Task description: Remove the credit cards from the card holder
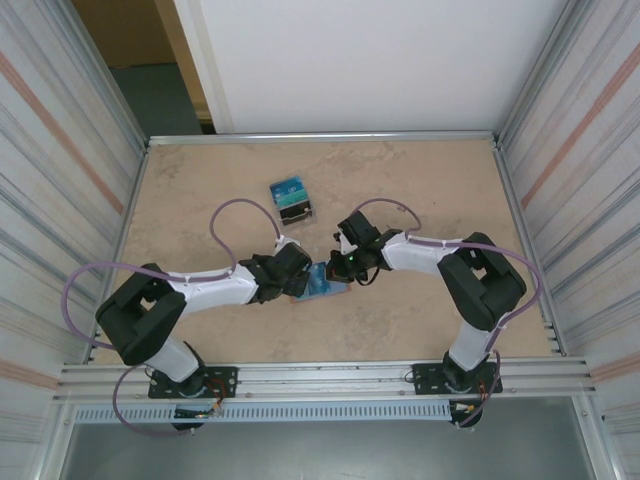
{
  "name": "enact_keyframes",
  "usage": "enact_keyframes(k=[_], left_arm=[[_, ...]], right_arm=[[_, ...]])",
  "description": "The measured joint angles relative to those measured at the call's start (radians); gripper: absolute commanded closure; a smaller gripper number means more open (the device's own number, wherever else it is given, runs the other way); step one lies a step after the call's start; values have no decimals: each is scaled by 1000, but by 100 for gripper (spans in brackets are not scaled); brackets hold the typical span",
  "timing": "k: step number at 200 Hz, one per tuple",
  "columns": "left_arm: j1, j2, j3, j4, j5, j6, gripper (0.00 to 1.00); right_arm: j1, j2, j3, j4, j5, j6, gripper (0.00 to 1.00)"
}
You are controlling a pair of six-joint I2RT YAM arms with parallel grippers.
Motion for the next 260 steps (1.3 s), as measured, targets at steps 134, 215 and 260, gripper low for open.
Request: enact_keyframes(k=[134,215,260], left_arm=[[5,5,2,17,-14,90,1],[5,10,4,24,-15,91,1],[5,10,4,24,-17,91,1]], right_arm=[[-31,-7,-82,208,-149,39,80],[-38,51,-120,443,-243,108,85],[-45,73,-138,508,-267,139,93]])
